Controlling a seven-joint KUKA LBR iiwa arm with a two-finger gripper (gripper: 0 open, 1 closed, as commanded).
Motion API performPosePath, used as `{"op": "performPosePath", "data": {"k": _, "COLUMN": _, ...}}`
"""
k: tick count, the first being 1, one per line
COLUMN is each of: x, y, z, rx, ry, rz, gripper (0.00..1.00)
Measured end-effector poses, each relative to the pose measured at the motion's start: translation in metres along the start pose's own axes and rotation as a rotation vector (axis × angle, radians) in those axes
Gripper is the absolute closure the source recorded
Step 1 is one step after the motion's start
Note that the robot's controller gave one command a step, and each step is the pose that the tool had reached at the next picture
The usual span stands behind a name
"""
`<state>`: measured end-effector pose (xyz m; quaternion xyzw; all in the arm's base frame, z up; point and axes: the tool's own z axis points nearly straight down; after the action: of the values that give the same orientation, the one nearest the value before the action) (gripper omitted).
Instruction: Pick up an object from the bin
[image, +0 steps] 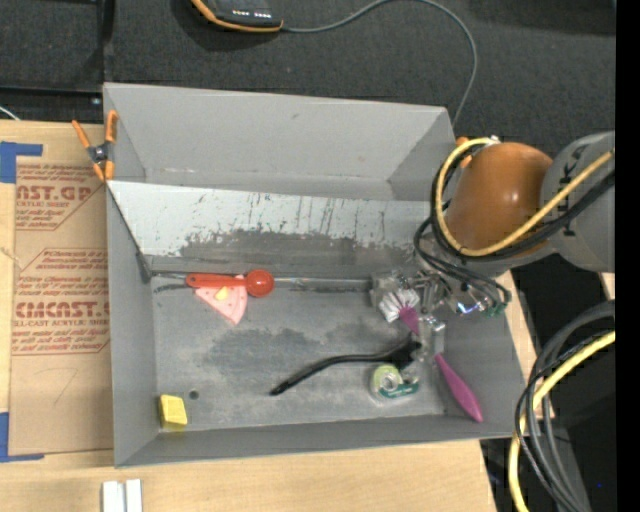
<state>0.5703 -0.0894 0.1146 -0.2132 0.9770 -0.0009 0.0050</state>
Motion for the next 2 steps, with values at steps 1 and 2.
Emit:
{"op": "performPosePath", "data": {"k": 1, "x": 0.023, "y": 0.005, "z": 0.013, "rx": 0.0, "ry": -0.001, "rz": -0.089, "gripper": 0.0}}
{"op": "performPosePath", "data": {"k": 2, "x": 0.018, "y": -0.006, "z": 0.044, "rx": 0.002, "ry": -0.006, "rz": -0.056, "gripper": 1.0}}
